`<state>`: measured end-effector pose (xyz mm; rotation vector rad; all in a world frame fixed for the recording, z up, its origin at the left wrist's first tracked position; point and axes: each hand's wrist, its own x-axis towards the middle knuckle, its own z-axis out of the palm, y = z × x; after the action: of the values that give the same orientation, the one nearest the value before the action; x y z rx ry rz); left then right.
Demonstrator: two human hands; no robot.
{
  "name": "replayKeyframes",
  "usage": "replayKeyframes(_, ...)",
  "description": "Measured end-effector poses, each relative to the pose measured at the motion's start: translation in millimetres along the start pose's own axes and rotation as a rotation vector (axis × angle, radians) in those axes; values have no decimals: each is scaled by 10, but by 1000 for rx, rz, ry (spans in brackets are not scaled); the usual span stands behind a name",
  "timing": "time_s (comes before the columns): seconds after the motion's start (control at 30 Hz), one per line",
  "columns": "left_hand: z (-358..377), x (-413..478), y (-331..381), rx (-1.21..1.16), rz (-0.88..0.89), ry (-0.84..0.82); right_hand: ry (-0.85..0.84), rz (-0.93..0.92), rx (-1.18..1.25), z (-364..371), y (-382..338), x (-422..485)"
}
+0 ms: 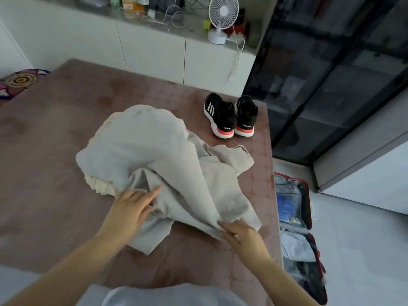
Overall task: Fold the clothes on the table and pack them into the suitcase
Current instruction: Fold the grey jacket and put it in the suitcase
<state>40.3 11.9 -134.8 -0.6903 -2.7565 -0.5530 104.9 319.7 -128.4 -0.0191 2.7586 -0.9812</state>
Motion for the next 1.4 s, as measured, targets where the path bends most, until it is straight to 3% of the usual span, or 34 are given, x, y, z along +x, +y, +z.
replayKeyframes(0.2, 88, -499, 97, 109, 0, 24, 227, -113, 63, -241, -447, 335)
replayKeyframes(0.33, -56, -502, 120, 49, -48, -23, 51, -49, 199, -236, -884, 785)
replayKeyframes(0.43, -371, -227, 116, 28, -152, 95, -36, -144, 153, -46, -1136, 890)
replayKeyframes(0.6, -849, 484, -165, -35, -442, 339, 63, -481, -67, 245, -1005, 565)
replayKeyframes(0.67, -874, 686, -334, 17, -558, 282, 93, -480, -94, 286, -737, 351)
replayKeyframes(0.73, -817, 819, -525, 59, -691, 122, 133, -364, -127, 263, -436, 143)
replayKeyframes(0.87, -611, 905, -738, -168, -826, -176, 73, -78, -21, 194, 52, -135)
replayKeyframes(0.93, -474, 874, -744, -284, -815, -191, 14, -44, 19, 139, 57, -164)
replayKeyframes(1.07, -429, 859, -696, -389, -744, 20, -65, -61, 33, -177, -319, -5)
replayKeyframes(1.2, -690, 1020, -502, -333, -578, 209, 15, -194, 69, -574, -715, 419)
replayKeyframes(1.3, -982, 1196, -164, -390, -380, 184, 96, -316, 64, -813, -1105, 879)
replayKeyframes(1.4, -1106, 1245, 232, -412, -231, 19, 46, -461, 61, -936, -1497, 1283)
